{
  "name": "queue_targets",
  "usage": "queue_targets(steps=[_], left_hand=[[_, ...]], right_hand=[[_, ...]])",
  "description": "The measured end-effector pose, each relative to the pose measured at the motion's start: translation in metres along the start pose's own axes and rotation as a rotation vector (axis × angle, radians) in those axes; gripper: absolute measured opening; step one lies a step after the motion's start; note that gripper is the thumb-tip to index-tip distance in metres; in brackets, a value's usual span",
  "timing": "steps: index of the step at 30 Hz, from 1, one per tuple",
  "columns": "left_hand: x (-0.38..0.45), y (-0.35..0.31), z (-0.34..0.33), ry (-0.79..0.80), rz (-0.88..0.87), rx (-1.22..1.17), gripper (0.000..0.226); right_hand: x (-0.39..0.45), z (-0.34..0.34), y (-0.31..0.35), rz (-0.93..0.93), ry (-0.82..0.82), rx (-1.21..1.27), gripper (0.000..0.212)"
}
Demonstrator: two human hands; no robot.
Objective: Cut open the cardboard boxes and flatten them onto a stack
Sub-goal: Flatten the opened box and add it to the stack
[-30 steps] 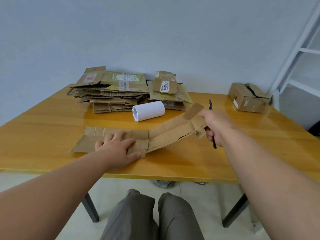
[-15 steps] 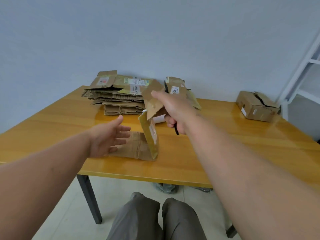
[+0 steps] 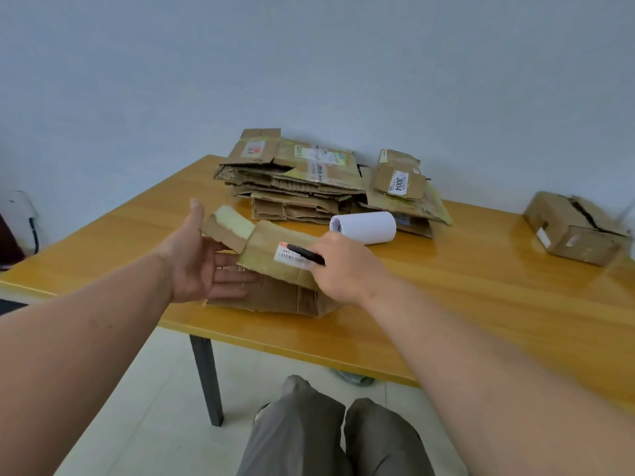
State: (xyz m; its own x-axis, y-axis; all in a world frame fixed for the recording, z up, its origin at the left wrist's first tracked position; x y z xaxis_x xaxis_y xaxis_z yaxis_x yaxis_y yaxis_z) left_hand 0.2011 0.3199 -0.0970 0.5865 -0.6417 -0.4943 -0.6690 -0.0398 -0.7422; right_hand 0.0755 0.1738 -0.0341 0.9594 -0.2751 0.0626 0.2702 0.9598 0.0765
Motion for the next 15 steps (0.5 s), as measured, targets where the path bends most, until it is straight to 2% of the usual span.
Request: queue_targets(steps=[3,6,10,13,14,15], left_hand=[[-0.005,-0.007,0.019,-0.145,0.001,0.333,0.070],[-0.001,-0.020,0.020,-0.263,-0.148,0.812,0.044],[0.004,-0.020,-0.006,-0.322,-0.237,1.338,0.064],[0.010,-0.018,-0.014,-0.351,-0.245,1.350,0.065],[0.011,-0.016,-0.014,-0.324,-0.223,1.228,0.061],[0.011,-0.011,-0.015,-0.272,-0.185,1.006,0.053]], right_hand=[[-0.002,-0.018,-0.007,-0.013,0.058,-0.130,0.023],[-0.010,-0.033,-0.023,-0.045,0.054,-0.108,0.036],[-0.021,-0.039,-0.037,-0.006,0.045,-0.037,0.040],[-0.026,-0.039,-0.038,0.020,0.022,-0.025,0.040],[-0.026,-0.039,-0.039,0.013,0.005,-0.005,0.037],[-0.026,-0.037,-0.041,-0.004,-0.027,0.017,0.033]])
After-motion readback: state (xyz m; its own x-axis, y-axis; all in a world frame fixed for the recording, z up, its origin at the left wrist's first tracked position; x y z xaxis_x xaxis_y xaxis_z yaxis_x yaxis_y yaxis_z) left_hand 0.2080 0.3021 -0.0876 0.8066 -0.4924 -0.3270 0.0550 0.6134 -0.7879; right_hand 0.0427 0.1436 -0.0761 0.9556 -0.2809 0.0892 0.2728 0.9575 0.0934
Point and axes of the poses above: each hand's wrist, its own x-axis towards the middle knuckle, its own z-axis out of the back of the hand, y = z × x, the point moved 8 cm from there along x, towards the middle knuckle, and after that the axes turned 12 degrees about -x, right-handed, at the moved point
